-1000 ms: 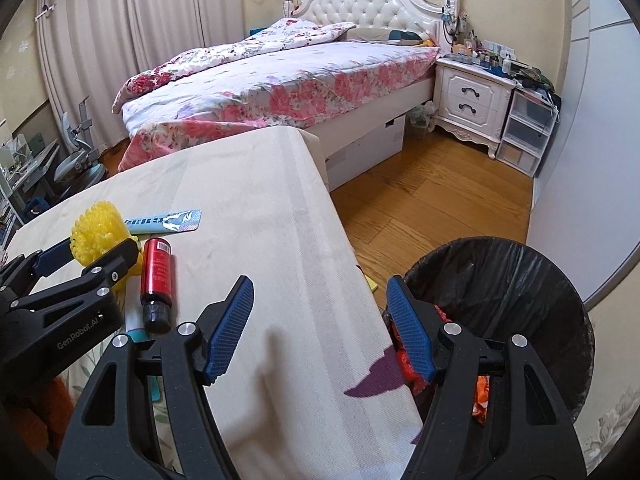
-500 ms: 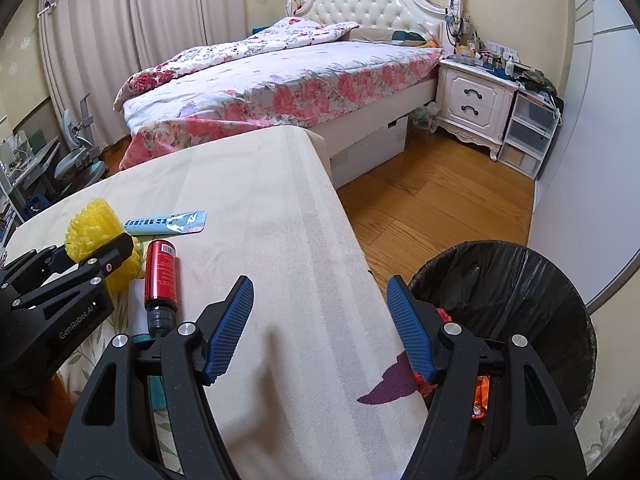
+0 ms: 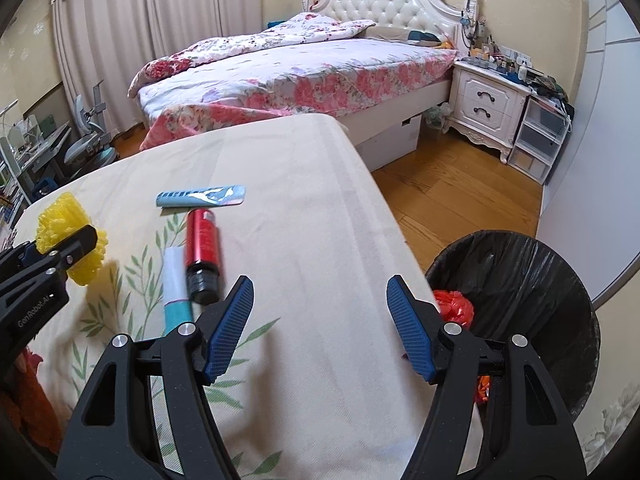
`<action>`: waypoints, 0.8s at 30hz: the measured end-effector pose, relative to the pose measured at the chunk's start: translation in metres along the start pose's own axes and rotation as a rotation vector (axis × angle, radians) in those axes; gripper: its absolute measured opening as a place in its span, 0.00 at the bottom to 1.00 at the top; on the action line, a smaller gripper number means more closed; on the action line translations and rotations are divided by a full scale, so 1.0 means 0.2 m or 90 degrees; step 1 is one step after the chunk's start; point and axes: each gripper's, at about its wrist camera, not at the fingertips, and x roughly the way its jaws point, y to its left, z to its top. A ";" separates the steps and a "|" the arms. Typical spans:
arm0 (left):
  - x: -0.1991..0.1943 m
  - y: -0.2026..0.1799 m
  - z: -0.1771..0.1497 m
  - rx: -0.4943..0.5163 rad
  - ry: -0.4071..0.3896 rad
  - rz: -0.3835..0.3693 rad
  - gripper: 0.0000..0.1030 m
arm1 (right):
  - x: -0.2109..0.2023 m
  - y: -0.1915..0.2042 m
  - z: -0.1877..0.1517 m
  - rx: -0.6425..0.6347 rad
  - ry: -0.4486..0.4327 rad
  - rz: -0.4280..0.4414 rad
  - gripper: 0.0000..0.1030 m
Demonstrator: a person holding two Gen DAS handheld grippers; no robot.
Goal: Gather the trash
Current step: 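Grasp the white-and-teal tube with the right gripper while the left gripper holds the yellow mesh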
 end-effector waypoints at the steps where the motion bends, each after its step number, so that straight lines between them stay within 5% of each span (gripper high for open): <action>1: -0.01 0.02 -0.01 -0.004 0.001 0.003 0.43 | 0.00 0.02 -0.01 -0.005 0.002 0.002 0.66; 13: -0.13 0.27 -0.16 -0.046 0.013 0.042 0.43 | -0.04 0.26 -0.09 -0.066 0.022 0.035 0.65; 24: -0.16 0.40 -0.23 -0.080 0.019 0.050 0.43 | 0.00 0.39 -0.09 -0.097 0.053 0.048 0.49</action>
